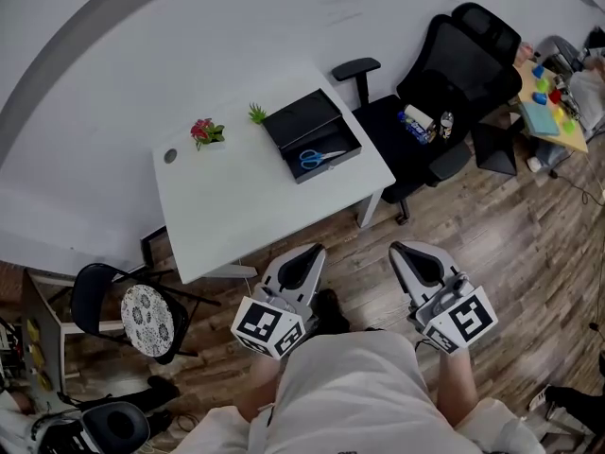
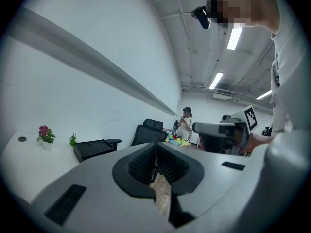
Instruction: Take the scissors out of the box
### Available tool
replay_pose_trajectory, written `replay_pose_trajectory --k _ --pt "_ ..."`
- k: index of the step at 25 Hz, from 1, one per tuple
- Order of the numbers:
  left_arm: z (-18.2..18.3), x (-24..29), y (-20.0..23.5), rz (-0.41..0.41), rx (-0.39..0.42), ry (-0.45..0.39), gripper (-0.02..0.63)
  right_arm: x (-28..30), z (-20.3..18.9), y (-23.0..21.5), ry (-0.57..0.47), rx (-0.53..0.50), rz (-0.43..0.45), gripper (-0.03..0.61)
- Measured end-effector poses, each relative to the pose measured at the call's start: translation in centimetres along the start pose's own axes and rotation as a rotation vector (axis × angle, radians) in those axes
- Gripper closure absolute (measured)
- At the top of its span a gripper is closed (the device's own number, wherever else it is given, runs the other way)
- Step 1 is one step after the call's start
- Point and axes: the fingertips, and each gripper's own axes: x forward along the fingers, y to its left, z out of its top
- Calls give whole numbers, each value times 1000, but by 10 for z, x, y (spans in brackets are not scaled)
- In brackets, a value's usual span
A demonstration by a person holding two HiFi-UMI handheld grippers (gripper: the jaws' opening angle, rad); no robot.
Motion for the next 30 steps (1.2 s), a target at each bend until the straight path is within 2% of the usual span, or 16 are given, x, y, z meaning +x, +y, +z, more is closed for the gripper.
replay_pose_trajectory --k 7,11,12,14,16,23,30 --pt "5 0 40 -12 11 2 586 41 -2 -2 9 8 -19 536" --pt "7 0 58 -20 20 7 583 61 -3 -2 17 15 -26 484" --pt "6 0 62 -21 23 12 578 66 -4 -1 19 17 -27 478" --pt "2 1 72 -20 20 24 527 74 -6 1 28 20 -27 459" --pt "-3 2 78 -20 4 33 522 80 -10 3 45 24 -23 447" --pt "-14 7 87 -34 -23 56 508 89 -15 2 77 36 -21 439" --pt "-20 18 98 -2 -45 75 508 101 -23 -14 109 53 5 434"
